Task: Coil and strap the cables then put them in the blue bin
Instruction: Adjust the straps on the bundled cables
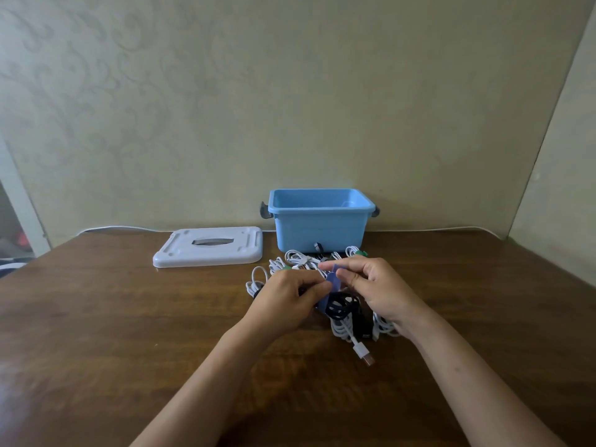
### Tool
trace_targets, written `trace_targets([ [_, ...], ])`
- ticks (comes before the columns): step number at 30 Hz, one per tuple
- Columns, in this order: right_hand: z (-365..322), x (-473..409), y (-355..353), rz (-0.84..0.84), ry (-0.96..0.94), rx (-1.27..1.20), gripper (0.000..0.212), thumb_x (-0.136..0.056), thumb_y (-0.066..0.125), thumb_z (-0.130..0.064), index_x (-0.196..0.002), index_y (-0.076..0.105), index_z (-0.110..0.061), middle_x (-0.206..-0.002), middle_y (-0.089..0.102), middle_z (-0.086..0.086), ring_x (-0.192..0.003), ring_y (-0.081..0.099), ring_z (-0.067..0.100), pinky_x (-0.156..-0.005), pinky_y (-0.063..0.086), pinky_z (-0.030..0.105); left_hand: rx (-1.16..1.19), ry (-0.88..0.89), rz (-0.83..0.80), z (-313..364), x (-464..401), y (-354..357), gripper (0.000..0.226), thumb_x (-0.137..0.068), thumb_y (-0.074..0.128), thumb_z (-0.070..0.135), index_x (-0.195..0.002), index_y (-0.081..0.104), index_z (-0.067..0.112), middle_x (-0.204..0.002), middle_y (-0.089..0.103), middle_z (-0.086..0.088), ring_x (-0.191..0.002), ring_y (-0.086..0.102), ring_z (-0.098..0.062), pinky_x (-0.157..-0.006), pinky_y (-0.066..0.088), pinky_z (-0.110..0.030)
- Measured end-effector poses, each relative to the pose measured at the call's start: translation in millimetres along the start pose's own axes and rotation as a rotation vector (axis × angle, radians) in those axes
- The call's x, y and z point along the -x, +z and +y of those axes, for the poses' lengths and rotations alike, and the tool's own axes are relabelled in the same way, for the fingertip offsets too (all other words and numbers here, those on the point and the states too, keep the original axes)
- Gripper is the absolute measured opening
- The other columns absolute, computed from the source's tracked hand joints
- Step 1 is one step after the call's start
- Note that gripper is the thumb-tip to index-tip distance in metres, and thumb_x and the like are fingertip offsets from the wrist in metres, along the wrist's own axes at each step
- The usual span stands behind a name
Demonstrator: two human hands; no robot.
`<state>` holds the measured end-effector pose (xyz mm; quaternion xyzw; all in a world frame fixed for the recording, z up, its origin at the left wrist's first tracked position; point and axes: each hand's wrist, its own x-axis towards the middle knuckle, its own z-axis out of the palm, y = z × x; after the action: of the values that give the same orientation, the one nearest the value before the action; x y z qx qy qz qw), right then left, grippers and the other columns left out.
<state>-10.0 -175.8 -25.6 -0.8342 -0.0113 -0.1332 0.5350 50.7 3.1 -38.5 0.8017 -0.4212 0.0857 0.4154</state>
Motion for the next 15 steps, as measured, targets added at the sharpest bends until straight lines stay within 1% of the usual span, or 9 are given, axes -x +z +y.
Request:
trace_targets([
  [2, -1.1, 0.3, -1.0, -0.002, -0.009, 0.0, 0.028, -0.101, 0.059, -0.015, -0.112, 0.078, -0.031, -0.12, 0.07, -0.014, -0.112, 0.064, 0.003, -0.095, 0.053, 0.022, -0.004, 0.008, -0.007, -1.3, -0.5, 0.9, 0.043, -0.098, 0.061, 0.025, -0.058, 0.049, 0.034, -0.057, 0.053, 0.006, -0.054, 0.044, -0.007, -0.056, 0.037, -0.03],
  [3, -1.7, 0.4, -1.5, 0.015, -0.023, -0.004, 0.027, -0.1, 0.062, -0.012, -0.112, 0.078, -0.03, -0.116, 0.073, -0.013, -0.107, 0.066, 0.004, -0.091, 0.055, 0.022, 0.001, 0.011, -0.009, -1.9, -0.7, 1.3, 0.043, -0.098, 0.061, 0.025, -0.058, 0.049, 0.035, -0.057, 0.053, 0.005, -0.054, 0.043, -0.007, -0.056, 0.037, -0.031],
  [6, -2.9, 1.9, -3.5, 0.117, -0.065, -0.101, 0.019, -0.089, 0.074, -0.005, -0.104, 0.079, -0.016, -0.093, 0.079, -0.001, -0.077, 0.072, 0.007, -0.073, 0.058, 0.021, 0.023, 0.022, -0.001, -2.2, -1.4, 1.6, 0.042, -0.097, 0.059, 0.029, -0.057, 0.049, 0.037, -0.057, 0.052, 0.005, -0.055, 0.042, -0.007, -0.057, 0.037, -0.033],
  [8, -4.0, 3.2, -4.8, 0.168, -0.074, -0.16, 0.012, -0.084, 0.078, -0.004, -0.096, 0.078, -0.007, -0.081, 0.078, 0.005, -0.068, 0.073, 0.014, -0.066, 0.058, 0.02, 0.022, 0.024, 0.007, -2.7, -1.6, 1.1, 0.042, -0.096, 0.058, 0.029, -0.057, 0.05, 0.039, -0.057, 0.051, 0.01, -0.055, 0.042, -0.007, -0.057, 0.037, -0.032],
  [11, -5.2, 3.8, -3.6, 0.156, -0.078, -0.188, 0.011, -0.084, 0.076, -0.001, -0.094, 0.078, -0.003, -0.081, 0.078, 0.005, -0.071, 0.076, 0.019, -0.064, 0.058, 0.019, -0.026, 0.02, 0.005, -3.3, -0.7, 0.2, 0.045, -0.097, 0.06, 0.026, -0.056, 0.049, 0.039, -0.056, 0.051, 0.013, -0.056, 0.046, -0.007, -0.055, 0.036, -0.027],
  [13, -6.3, 3.7, -3.1, 0.118, -0.08, -0.187, 0.012, -0.086, 0.073, -0.001, -0.096, 0.079, -0.006, -0.085, 0.079, 0.006, -0.076, 0.077, 0.021, -0.068, 0.06, 0.022, -0.053, 0.023, 0.003, -3.2, 0.0, -0.4, 0.044, -0.098, 0.06, 0.026, -0.057, 0.049, 0.039, -0.057, 0.052, 0.013, -0.056, 0.047, -0.006, -0.055, 0.034, -0.022],
  [15, -5.9, 3.3, -3.2, 0.09, -0.097, -0.179, 0.014, -0.088, 0.072, -0.001, -0.095, 0.079, -0.01, -0.087, 0.079, 0.006, -0.079, 0.077, 0.022, -0.073, 0.062, 0.025, -0.053, 0.019, 0.008, -3.6, 0.0, -0.6, 0.044, -0.098, 0.06, 0.025, -0.057, 0.049, 0.038, -0.057, 0.053, 0.012, -0.056, 0.048, -0.006, -0.055, 0.033, -0.021],
])
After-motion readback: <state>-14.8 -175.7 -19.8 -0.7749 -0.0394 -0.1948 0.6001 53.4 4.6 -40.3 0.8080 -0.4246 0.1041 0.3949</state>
